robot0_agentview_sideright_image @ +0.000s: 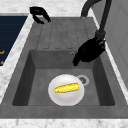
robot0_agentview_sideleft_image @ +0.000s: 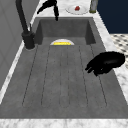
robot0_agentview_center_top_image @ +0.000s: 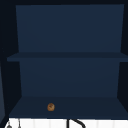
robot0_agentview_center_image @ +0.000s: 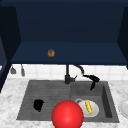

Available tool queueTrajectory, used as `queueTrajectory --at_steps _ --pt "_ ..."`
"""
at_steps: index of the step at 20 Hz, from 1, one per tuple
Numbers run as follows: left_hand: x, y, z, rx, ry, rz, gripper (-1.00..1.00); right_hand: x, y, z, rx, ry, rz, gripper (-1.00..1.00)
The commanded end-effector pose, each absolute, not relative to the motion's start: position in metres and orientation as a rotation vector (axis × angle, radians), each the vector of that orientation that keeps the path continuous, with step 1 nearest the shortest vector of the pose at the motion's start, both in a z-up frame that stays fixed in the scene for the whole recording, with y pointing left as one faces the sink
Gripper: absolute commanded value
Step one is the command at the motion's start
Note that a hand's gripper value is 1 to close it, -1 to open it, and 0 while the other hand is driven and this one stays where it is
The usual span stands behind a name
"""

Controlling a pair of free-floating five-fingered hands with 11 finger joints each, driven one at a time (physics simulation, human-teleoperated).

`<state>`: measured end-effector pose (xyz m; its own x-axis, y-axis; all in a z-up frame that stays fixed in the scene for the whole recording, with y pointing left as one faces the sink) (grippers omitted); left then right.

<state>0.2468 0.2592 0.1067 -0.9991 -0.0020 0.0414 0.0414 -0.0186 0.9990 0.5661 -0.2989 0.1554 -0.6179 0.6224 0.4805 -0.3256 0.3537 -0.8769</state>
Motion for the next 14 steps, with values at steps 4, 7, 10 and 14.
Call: queueTrajectory --at_steps 4,7,10,14 --pt "0.247 0.259 0.107 -0.044 -2.179 -2.22 0.0 0.534 -0.301 0.156 -0.381 -1.656 1.457 -1.0" --pt "0.247 0.259 0.107 -0.044 -2.179 -2.22 0.0 0.52 -0.301 0.155 -0.407 -1.611 1.48 -1.0" --pt "0.247 0.259 0.107 -0.044 -2.179 -2.22 0.0 0.508 -0.302 0.155 -0.441 -1.569 1.496 -1.0" --pt "0.247 0.259 0.107 -0.044 -2.179 -2.22 0.0 0.491 -0.301 0.144 -0.521 -1.527 1.485 -1.0"
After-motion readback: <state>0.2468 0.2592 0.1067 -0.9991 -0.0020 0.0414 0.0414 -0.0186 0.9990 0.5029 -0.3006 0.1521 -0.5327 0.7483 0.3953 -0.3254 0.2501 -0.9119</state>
